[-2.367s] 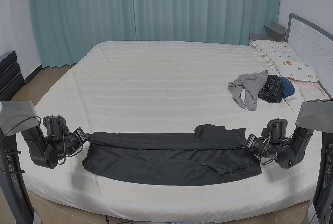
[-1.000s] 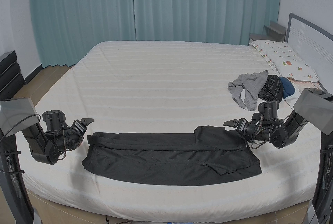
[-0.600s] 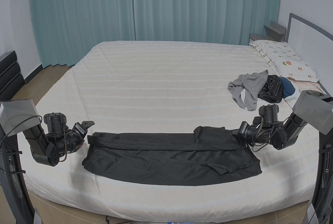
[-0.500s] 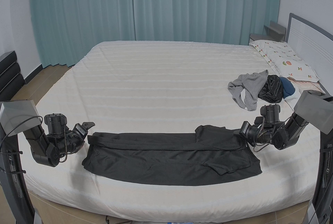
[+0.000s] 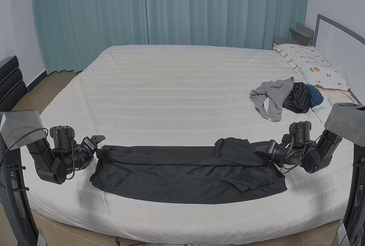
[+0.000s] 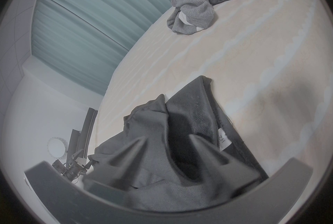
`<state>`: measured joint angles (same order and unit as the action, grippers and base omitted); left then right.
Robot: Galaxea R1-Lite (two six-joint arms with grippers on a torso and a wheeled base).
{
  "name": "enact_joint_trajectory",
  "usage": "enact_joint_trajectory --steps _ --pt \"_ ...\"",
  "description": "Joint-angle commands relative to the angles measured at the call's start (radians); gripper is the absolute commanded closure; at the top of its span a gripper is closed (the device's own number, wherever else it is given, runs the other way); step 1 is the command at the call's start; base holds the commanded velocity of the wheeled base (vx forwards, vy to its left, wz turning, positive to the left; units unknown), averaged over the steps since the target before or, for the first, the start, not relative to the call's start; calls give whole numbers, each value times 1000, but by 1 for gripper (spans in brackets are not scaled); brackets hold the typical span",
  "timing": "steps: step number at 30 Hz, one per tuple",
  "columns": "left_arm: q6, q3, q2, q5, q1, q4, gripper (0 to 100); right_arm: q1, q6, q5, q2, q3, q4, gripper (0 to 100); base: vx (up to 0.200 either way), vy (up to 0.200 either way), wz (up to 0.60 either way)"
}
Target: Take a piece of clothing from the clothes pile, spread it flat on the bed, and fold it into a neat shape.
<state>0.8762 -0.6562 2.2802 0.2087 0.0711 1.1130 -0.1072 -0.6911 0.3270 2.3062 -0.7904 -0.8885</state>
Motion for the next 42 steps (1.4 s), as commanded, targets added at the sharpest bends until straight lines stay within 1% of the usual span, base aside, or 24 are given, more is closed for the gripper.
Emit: enact_joint_trajectory --steps 1,7,11,15,17,20,21,24,29,34,42 --pt "0 12 -7 1 -1 -1 0 1 -5 0 -28 22 -4 0 0 0 0" --pt "1 44 -45 11 -14 -1 0 31 -18 0 -131 91 -4 0 0 0 0" --pt "-8 56 -39 3 -57 -1 0 32 -77 -3 -174 146 -6 0 0 0 0" --pt "-9 30 -11 1 -73 -4 0 31 -142 -5 -171 157 -6 0 0 0 0" --pt "-11 6 12 -5 -79 -7 0 31 -154 -5 -163 157 -6 0 0 0 0" --pt "-14 4 24 -6 -79 -10 0 29 -156 -5 -157 158 -6 0 0 0 0" --pt "-16 10 22 -6 -79 -10 100 29 -156 -5 -157 158 -6 0 0 0 0" --pt "-43 46 15 -6 -80 -10 100 26 -156 -5 -156 168 -6 0 0 0 0" --pt "-118 124 -19 -8 -70 -12 100 26 -156 -5 -159 185 -6 0 0 0 0" --pt "-123 145 -61 -9 -54 -13 100 23 -156 -5 -159 191 -6 0 0 0 0" --pt "-135 158 -71 -9 -39 -16 100 23 -156 -5 -168 204 -6 0 0 0 0"
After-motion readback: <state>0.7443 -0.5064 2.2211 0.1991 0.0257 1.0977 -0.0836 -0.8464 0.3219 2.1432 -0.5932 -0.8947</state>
